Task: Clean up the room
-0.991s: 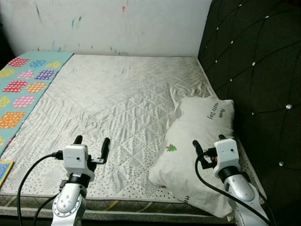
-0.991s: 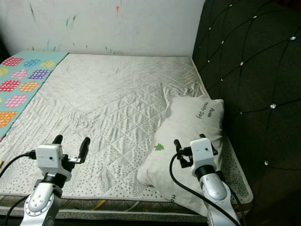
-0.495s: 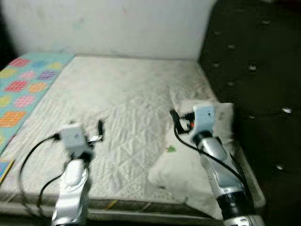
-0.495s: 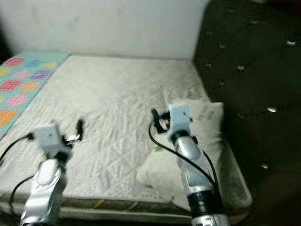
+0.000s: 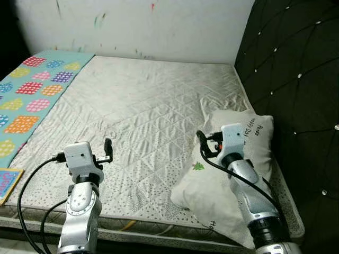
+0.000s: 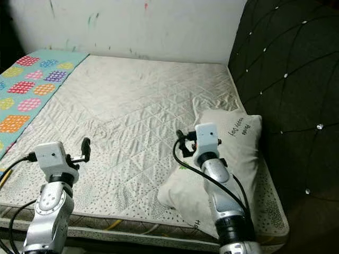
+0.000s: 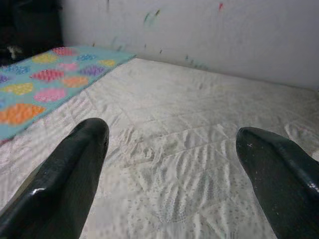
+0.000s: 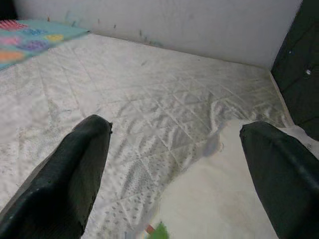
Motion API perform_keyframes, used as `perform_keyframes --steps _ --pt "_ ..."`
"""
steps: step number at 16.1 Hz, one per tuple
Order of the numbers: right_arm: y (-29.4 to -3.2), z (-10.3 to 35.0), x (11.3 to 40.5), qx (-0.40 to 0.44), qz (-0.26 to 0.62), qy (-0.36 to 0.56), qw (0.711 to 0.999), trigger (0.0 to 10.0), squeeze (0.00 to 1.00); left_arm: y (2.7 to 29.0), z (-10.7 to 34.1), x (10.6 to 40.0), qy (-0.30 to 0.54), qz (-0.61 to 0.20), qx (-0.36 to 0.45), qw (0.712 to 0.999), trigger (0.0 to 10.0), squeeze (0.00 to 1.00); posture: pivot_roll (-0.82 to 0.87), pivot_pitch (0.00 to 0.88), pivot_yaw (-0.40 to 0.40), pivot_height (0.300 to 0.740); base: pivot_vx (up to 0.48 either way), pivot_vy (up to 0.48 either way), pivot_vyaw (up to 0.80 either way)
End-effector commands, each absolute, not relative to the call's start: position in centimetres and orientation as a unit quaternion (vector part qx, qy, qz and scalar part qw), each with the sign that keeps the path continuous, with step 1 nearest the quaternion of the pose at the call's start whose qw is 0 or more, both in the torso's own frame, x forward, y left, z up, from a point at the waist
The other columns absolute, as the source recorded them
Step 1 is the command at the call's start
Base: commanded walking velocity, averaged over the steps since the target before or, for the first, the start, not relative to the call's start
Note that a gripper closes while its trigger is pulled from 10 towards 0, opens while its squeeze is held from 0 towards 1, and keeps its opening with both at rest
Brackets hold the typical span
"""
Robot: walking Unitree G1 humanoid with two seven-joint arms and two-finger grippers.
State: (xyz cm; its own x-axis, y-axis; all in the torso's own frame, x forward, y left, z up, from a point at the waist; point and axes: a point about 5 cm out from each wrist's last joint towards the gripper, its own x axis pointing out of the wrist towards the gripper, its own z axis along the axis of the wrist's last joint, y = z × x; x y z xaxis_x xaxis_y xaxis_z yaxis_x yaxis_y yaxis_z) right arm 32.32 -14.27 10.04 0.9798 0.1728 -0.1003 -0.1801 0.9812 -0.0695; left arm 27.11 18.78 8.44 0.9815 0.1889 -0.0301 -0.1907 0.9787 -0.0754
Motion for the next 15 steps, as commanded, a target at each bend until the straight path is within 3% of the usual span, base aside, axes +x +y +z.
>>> perform_keyframes --steps 1,10,15 --pt "-15.2 9.4 32.2 -0.039 0.068 0.063 0.995 10.0 0.0 18.6 7.8 26.9 0.031 0.09 -0.04 0.995 10.0 0.0 0.07 0.022 -0.031 0.74 0.0 0.0 0.0" --pt "-14.8 8.5 30.8 -0.032 0.085 0.078 0.993 10.0 0.0 17.4 7.1 26.6 0.04 0.088 -0.048 0.994 10.0 0.0 0.04 0.06 -0.052 0.74 0.0 0.0 0.0" --pt "-15.6 9.4 31.5 -0.013 0.039 0.052 0.998 10.0 0.0 15.1 7.9 28.0 0.035 0.029 -0.044 0.998 10.0 0.0 0.01 0.055 0.034 0.74 0.0 0.0 0.0"
